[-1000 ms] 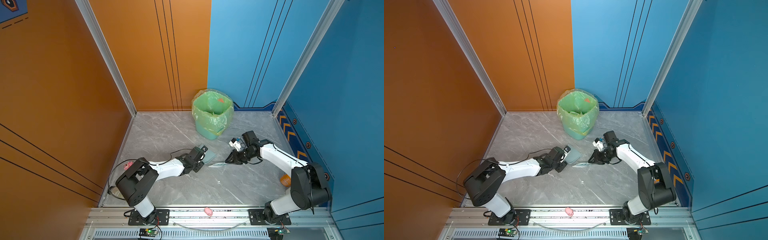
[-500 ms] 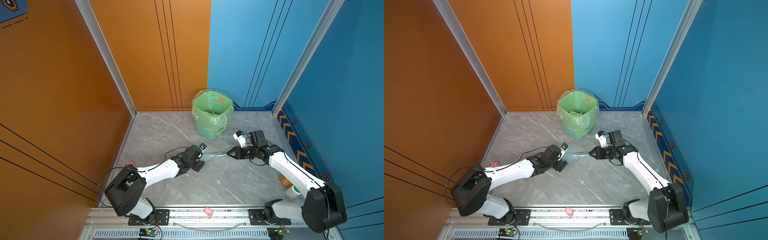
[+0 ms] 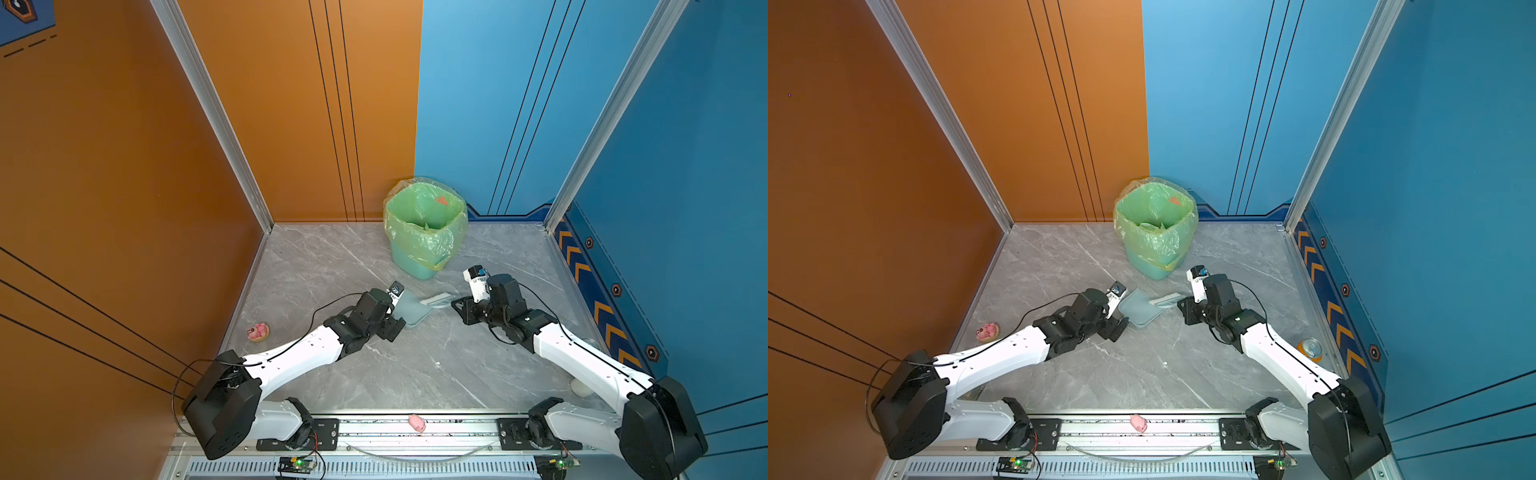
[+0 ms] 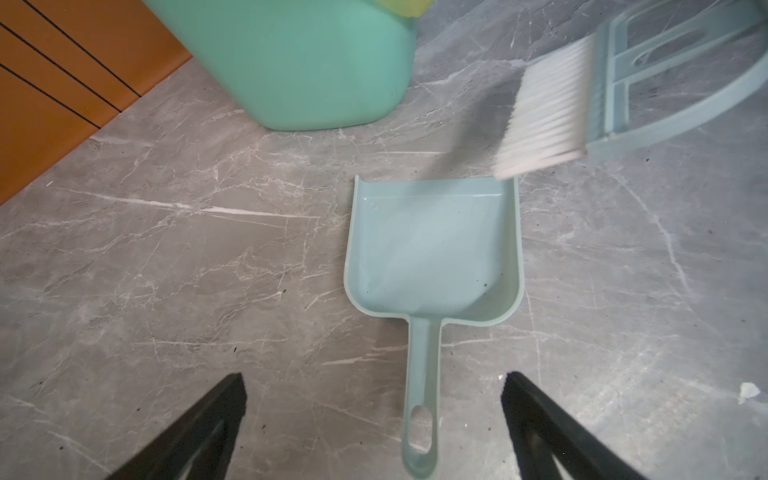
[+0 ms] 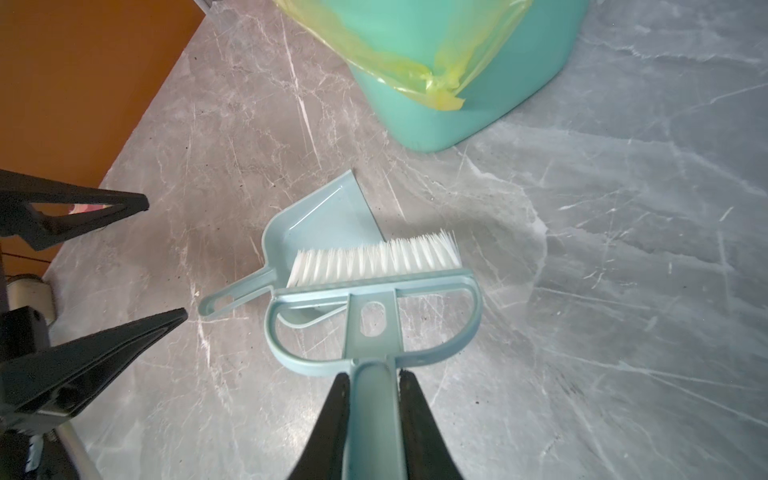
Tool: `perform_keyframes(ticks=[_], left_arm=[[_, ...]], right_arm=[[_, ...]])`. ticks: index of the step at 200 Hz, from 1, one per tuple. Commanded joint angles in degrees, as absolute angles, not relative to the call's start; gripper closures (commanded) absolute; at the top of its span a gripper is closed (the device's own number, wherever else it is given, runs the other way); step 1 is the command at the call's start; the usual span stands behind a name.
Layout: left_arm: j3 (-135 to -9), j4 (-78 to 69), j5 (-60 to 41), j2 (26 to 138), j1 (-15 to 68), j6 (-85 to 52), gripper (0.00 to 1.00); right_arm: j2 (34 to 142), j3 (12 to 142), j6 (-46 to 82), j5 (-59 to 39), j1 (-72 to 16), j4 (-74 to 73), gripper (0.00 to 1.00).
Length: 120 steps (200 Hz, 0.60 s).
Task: Sweep away the paper scraps from the table
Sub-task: 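Set the brush with the right gripper onto the dustpan while the left gripper releases it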
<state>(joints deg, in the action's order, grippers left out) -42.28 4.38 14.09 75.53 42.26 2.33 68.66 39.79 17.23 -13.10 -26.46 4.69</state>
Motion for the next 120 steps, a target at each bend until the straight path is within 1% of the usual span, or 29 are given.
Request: perform_keyframes(ticks=[1, 37, 77, 120], left_arm=[[-41.15, 4.35, 14.67, 74.23, 41.23, 0.36, 0.02], [-40.78, 3.7, 14.3, 74.18, 40.34, -0.91, 0.02], [-40.62, 3.67, 13.62, 74.19, 39.39, -1.5, 0.02], [-40.28, 3.69, 13.25, 74.45, 38.58, -2.09, 0.02]], right_arm=[[70.3, 38.25, 19.04, -7.41, -27.94, -1.78, 0.85], [74.14, 37.86, 19.21, -5.37, -31.08, -4.28, 0.83], [78.68, 38.12, 19.4, -4.62, -33.71, -7.92, 0.82], [82.04, 39.48, 18.95, -4.86, -35.0, -7.8, 0.77]])
